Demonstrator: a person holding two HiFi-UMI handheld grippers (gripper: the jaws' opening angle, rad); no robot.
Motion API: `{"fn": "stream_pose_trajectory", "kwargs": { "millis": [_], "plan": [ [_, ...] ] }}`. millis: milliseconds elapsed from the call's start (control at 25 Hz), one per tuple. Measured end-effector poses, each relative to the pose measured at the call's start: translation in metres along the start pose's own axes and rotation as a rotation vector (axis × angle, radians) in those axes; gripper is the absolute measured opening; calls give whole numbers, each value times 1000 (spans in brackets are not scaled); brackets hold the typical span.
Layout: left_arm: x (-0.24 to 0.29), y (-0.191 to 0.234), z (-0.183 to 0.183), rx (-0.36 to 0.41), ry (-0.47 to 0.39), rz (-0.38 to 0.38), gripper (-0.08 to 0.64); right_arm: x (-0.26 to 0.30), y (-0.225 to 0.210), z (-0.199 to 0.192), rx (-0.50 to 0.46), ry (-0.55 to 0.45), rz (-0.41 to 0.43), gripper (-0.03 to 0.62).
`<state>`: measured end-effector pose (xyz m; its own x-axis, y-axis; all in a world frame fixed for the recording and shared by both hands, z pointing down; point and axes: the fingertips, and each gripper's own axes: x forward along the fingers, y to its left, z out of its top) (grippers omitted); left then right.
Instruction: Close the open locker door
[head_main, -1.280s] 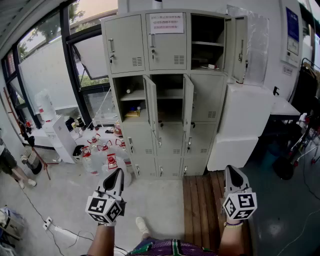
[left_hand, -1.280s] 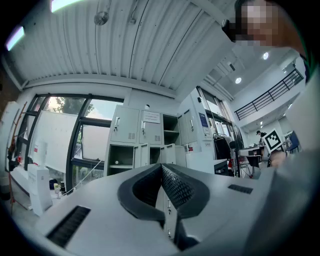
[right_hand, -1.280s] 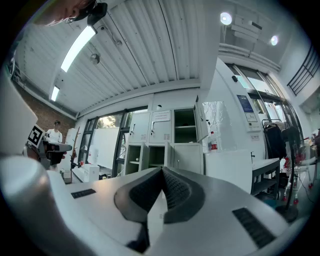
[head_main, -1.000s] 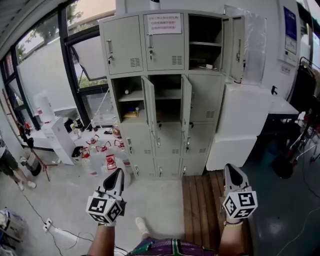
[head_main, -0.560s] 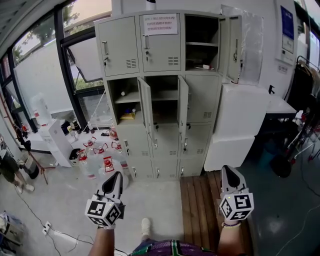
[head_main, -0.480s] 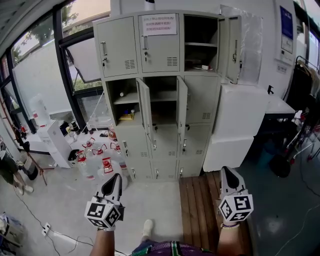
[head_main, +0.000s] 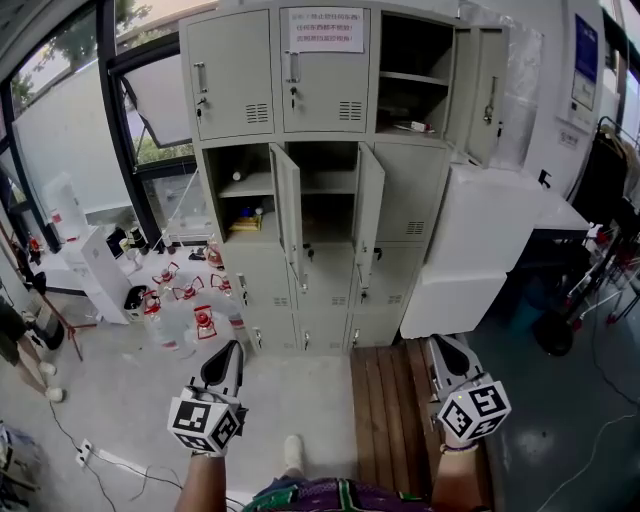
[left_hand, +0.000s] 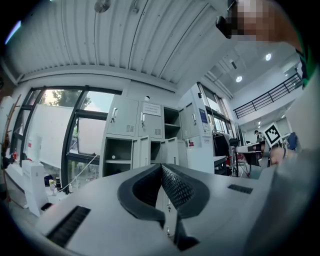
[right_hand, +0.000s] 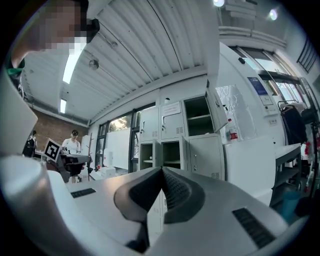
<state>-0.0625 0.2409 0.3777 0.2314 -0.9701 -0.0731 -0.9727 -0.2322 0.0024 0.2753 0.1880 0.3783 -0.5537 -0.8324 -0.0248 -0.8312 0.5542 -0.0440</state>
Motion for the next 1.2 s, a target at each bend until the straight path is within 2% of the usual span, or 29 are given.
{"fn": "stream_pose_trajectory", "kwargs": {
  "millis": [160, 400, 800, 1200],
  "plan": [
    [36, 23, 2, -11, 4, -30, 21, 42, 1, 1, -3, 37, 12, 5],
    [93, 67, 6, -15, -16, -73, 21, 111, -13, 19, 13, -31, -58, 5],
    [168, 157, 4, -49, -23, -115, 21, 222, 0, 44, 10, -87, -94, 6],
    [211, 188, -12, -71, -15, -152, 21, 293, 12, 32, -11, -66, -70, 6]
  ]
}}
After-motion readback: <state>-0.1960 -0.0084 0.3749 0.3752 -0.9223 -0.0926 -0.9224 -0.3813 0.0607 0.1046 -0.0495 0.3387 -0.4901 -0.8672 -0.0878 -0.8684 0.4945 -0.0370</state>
